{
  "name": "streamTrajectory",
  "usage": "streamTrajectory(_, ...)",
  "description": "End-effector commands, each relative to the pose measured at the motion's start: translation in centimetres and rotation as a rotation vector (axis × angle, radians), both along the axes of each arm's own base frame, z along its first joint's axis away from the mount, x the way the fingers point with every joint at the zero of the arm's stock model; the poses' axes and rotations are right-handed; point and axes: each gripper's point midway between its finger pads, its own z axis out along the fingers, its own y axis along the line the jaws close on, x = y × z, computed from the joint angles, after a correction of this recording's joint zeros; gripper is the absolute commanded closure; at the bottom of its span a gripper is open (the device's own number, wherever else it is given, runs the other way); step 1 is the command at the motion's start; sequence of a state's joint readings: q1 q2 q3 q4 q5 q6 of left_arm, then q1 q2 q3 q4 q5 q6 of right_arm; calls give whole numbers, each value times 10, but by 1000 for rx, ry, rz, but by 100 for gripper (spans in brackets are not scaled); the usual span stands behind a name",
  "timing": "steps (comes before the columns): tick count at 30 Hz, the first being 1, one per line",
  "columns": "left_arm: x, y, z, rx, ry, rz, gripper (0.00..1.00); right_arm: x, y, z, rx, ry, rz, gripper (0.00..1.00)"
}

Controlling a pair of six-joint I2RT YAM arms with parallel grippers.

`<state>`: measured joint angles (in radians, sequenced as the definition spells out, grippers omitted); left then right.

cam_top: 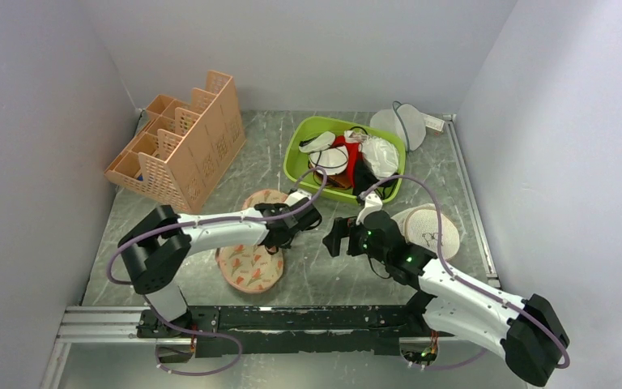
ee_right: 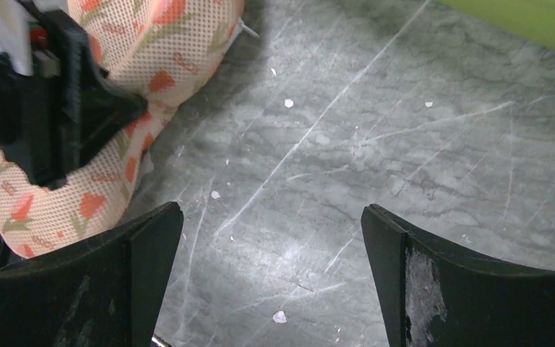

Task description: Unzip the laundry bag and remove the bra

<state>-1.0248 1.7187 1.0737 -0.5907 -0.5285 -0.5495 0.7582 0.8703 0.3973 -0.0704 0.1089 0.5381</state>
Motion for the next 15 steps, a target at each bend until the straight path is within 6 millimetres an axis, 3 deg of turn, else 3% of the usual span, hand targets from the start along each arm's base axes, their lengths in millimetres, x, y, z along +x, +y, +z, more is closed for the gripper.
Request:
streamTrajectory(1, -1, -12, 22, -95, -34, -114, 76, -3, 5, -9, 15, 14, 33, 4)
streamTrajectory(3, -6, -16, 26, -133, -31, -166, 91, -4, 6, -12, 15, 17, 41, 4)
streamTrajectory(4, -9, -18, 29, -155, -28, -196, 92, -3, 7, -12, 18, 12, 45, 4)
streamTrajectory(15, -28, -29, 53, -285, -42, -371, 93, 10, 35, 13, 127, -242, 257, 18)
